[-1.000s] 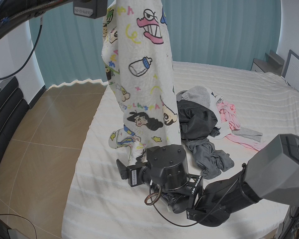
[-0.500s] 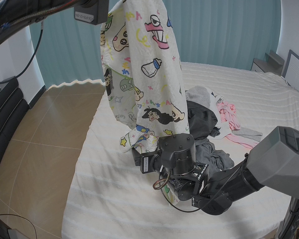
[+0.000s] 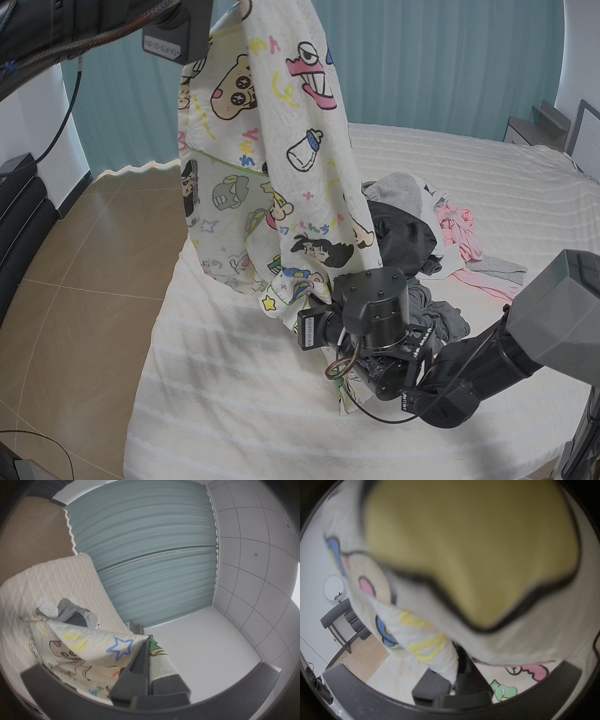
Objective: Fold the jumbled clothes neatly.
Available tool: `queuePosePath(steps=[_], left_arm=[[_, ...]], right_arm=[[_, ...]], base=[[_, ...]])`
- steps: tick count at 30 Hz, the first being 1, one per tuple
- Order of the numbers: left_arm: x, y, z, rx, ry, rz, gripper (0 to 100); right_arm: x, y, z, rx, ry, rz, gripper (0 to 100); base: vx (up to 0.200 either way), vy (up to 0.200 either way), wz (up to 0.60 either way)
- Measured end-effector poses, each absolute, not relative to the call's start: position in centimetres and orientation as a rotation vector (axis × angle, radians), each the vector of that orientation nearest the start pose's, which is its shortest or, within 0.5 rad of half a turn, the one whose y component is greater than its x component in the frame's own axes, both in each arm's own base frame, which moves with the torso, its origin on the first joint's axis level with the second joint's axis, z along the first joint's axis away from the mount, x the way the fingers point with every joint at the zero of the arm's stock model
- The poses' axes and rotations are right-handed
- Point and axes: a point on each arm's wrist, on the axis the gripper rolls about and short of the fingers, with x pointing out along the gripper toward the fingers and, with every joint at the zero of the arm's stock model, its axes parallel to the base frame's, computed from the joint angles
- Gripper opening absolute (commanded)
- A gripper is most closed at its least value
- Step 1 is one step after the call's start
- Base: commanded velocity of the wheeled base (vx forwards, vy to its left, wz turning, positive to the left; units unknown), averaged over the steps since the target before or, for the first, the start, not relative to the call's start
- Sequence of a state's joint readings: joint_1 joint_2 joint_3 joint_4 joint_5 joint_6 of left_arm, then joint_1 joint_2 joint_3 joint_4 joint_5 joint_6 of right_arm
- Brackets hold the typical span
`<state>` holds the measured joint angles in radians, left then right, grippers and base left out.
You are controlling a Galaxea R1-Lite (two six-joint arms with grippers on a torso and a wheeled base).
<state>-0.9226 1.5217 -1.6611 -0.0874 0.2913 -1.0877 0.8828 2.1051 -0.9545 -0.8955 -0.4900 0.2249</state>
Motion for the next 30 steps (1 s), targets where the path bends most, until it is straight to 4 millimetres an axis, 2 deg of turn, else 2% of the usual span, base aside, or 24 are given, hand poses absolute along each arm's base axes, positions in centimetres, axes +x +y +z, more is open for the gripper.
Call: queuePosePath(steps=[5,10,22,30], left_arm=[[15.8,-18.6,41.9,-1.069,0.104,-0.614,0],[16.5,-17.6,41.2,-0.959,0.047,-0.549,0],[17.3,-14.2,40.3,-0.685,-0.122,-0.376,0],[16.9,-12.6,39.1,-0.59,-0.137,-0.313,0]], right_arm=[[24.4,28.1,11.3,0.066,0.256,0.419,0],[22.5,26.0,13.1,0.085,0.258,0.504,0],[16.6,18.5,18.6,0.17,0.166,0.698,0],[15.2,14.1,22.1,0.242,0.018,0.682,0]], base=[[0.0,0.0,0.0],[0.0,0.0,0.0],[0.0,0.0,0.0],[0.0,0.0,0.0]])
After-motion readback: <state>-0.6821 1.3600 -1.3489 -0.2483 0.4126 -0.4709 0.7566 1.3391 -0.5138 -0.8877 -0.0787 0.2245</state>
